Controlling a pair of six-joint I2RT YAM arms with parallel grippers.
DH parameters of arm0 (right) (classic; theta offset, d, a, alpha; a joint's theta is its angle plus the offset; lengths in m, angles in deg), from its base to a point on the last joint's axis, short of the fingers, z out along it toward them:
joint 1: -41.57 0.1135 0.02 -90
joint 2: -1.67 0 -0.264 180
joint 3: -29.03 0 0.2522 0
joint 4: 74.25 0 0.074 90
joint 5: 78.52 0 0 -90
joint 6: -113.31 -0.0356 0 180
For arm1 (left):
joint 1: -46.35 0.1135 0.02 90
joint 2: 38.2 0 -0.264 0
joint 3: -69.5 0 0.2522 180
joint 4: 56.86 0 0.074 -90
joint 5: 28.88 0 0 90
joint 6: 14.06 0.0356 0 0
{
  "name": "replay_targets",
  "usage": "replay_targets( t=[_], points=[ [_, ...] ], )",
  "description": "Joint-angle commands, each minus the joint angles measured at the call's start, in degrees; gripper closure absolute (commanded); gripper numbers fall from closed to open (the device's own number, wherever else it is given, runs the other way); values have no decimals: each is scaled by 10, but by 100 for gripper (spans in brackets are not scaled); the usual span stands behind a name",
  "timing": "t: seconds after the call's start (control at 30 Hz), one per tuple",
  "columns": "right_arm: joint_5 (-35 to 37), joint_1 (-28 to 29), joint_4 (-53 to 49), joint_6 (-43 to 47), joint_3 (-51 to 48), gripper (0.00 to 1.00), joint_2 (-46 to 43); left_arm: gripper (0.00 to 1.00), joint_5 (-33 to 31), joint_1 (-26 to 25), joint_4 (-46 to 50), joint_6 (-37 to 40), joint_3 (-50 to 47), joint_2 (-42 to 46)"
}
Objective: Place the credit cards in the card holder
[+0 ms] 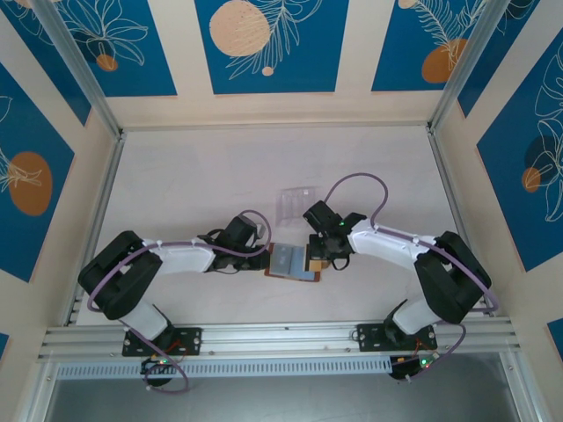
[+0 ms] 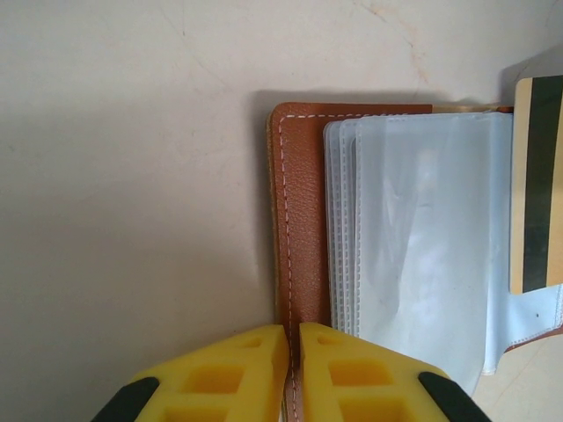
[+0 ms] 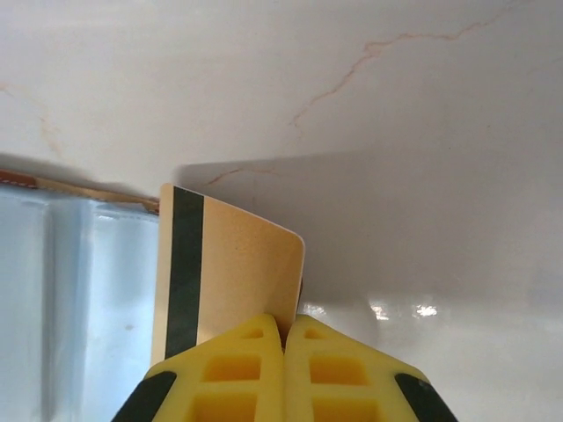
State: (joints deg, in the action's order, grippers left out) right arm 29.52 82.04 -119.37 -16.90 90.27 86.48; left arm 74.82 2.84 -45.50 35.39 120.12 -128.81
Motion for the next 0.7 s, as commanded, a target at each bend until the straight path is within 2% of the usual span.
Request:
replay_targets(
  t=[0.0, 0.43, 0.53, 0.67],
  points=[
    [-22, 1, -21, 19, 3, 100, -18, 87, -18, -7, 47, 2, -19, -34],
    [-75, -46, -28, 53, -7, 100, -77, 87, -18, -7, 41, 3, -23, -39],
    [-75, -32, -41, 50, 12, 100, -66, 87, -19, -8, 37, 1, -26, -37],
    [-30, 18, -84, 26, 61, 100, -16, 87, -17, -7, 34, -1, -26, -40]
  ],
)
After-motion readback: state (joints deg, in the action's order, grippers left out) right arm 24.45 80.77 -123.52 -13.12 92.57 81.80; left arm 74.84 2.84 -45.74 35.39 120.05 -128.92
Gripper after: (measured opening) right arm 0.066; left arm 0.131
